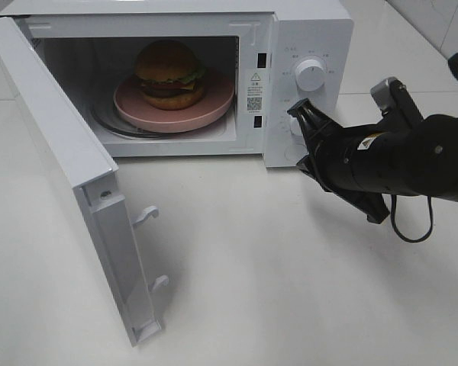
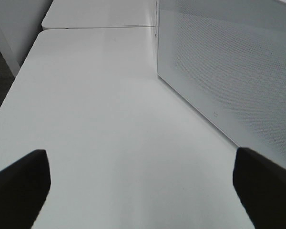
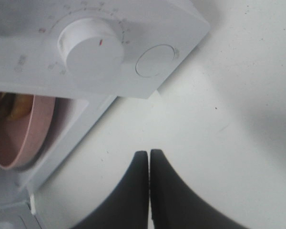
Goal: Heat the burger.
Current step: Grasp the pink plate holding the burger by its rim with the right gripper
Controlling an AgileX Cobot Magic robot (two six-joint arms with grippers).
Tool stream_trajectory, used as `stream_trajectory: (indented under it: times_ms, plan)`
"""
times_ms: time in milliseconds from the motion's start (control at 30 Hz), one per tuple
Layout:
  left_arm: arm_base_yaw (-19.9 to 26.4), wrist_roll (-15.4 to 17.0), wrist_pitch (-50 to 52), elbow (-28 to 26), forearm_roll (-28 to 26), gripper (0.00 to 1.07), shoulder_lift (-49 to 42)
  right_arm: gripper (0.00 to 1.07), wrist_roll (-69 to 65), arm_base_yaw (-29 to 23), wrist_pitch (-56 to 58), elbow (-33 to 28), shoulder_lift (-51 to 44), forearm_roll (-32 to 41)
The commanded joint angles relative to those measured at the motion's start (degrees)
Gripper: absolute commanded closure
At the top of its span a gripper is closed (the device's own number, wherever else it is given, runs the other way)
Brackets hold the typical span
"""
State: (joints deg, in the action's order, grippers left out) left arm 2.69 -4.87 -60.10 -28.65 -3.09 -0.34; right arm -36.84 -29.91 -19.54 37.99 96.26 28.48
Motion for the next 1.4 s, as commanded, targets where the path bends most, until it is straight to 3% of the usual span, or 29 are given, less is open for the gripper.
stream_trajectory:
  times_ms: [33,500,667,800,1100,1400]
  plan:
    - [0.2,0.2,0.6,0.2,-0.1,0.10,-0.9,1.07,9.5,0.5,6.0,0.0,-3.3,-0.5]
    - [0.2,0.2,0.6,0.2,-0.1,0.10,-0.9,1.05,28.4,0.5,20.1,0.6,-7.7,-4.4]
    - [0.2,0.2,0.6,0.2,-0.1,0.10,-0.9,1.05,33.1,0.5,29.9,4.7,-7.7,-12.2]
    - [0.2,0.2,0.6,0.2,-0.1,0.10,-0.9,1.03,42.1,0.5,37.1,9.5,-7.7,-22.4]
    - [0.2,0.2,0.6,0.2,-0.1,0.10,-0.9,1.01,66.1,0.5,39.0,14.0,-7.7,-40.5]
    - [0.2,0.2,0.6,0.2,-0.1,0.10,-0.9,1.00,90.5,0.5,35.6,14.2,-7.7,-45.1]
